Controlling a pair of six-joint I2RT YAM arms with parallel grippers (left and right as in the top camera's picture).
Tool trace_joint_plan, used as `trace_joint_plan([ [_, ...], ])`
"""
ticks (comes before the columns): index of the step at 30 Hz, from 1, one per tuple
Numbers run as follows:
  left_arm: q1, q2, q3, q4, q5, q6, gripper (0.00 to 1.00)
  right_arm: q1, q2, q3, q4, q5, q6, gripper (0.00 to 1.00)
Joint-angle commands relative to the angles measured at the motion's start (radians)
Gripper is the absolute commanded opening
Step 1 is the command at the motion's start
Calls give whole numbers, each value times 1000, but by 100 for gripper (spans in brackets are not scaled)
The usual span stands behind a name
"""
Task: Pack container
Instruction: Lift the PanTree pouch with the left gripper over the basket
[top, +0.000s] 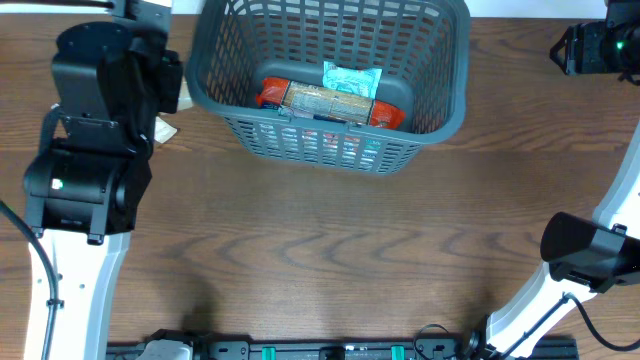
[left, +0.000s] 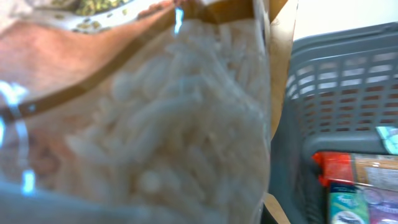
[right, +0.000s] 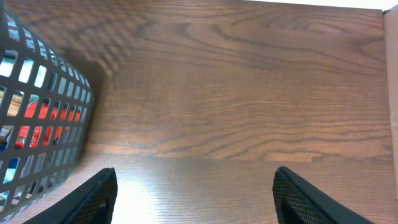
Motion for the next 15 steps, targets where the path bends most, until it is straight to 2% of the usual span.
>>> trace_joint_plan([
  [1,2,-6,22,13,-34,-28,6,3,9,0,-3,-7,-13,67],
  [6,-50,-6,22,15,0,-3,6,3,9,0,4,-7,-12,67],
  [15,-136,26,22,161,297,183,6,3,9,0,1,-8,-12,67],
])
